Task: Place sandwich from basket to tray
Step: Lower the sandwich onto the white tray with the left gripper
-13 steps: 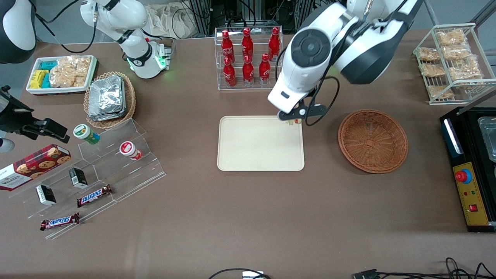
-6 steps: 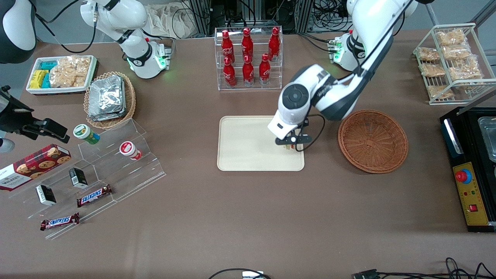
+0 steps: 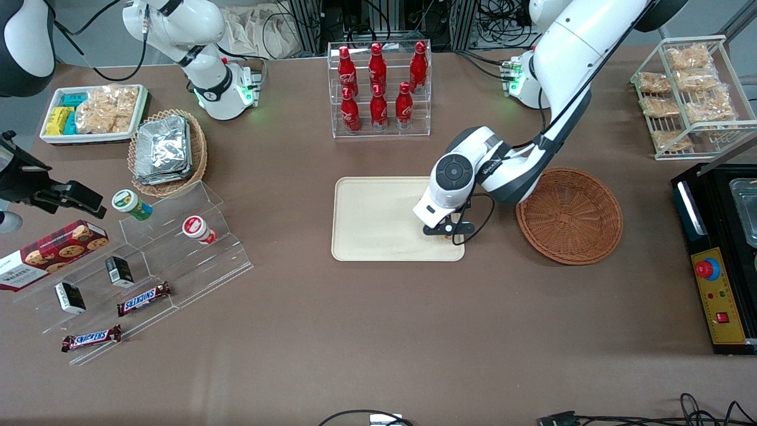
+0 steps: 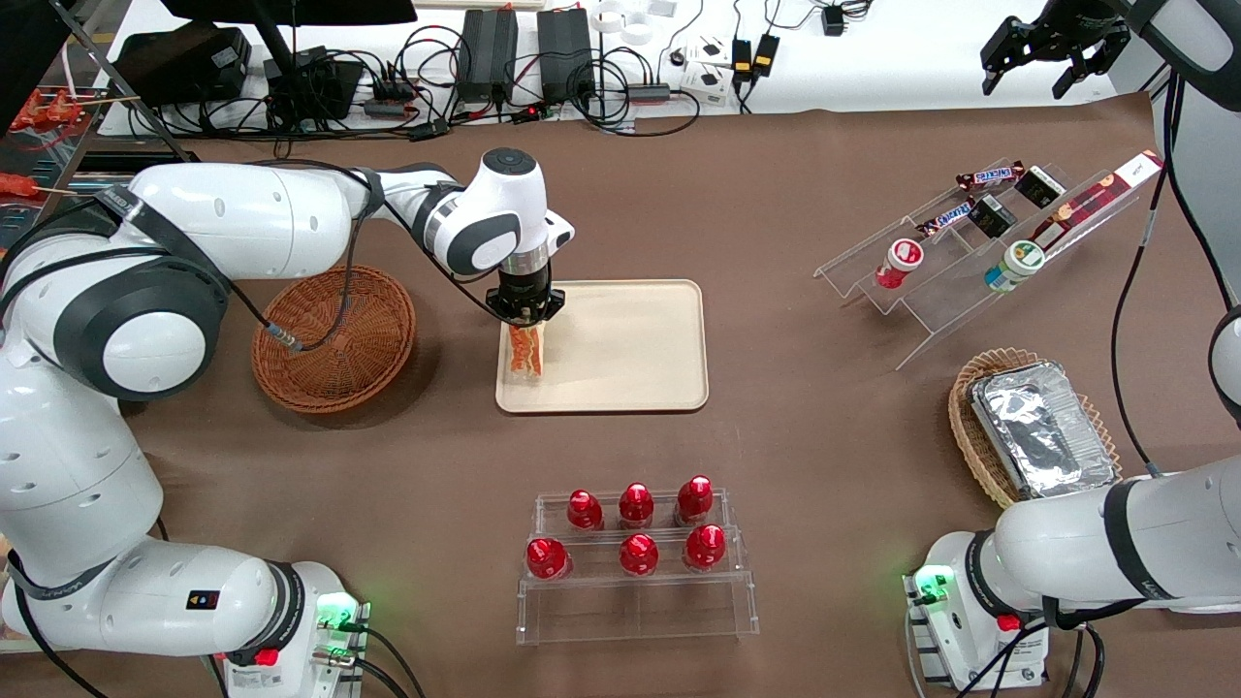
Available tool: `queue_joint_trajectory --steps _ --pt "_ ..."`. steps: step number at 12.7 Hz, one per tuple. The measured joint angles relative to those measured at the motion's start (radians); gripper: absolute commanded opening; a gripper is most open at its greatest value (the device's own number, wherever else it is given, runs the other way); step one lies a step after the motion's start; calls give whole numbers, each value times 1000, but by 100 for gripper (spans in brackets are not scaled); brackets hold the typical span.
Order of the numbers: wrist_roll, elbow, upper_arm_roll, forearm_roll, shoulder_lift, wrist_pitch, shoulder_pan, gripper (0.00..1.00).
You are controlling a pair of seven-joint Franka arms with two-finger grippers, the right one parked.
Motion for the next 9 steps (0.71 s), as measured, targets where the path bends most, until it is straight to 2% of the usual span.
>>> queue_joint_trajectory --steps 1,2,9 --pt "1 0 0 0 4 1 0 82" --pt "1 0 0 0 7 1 0 100" --pt "3 1 0 1 17 -3 0 100"
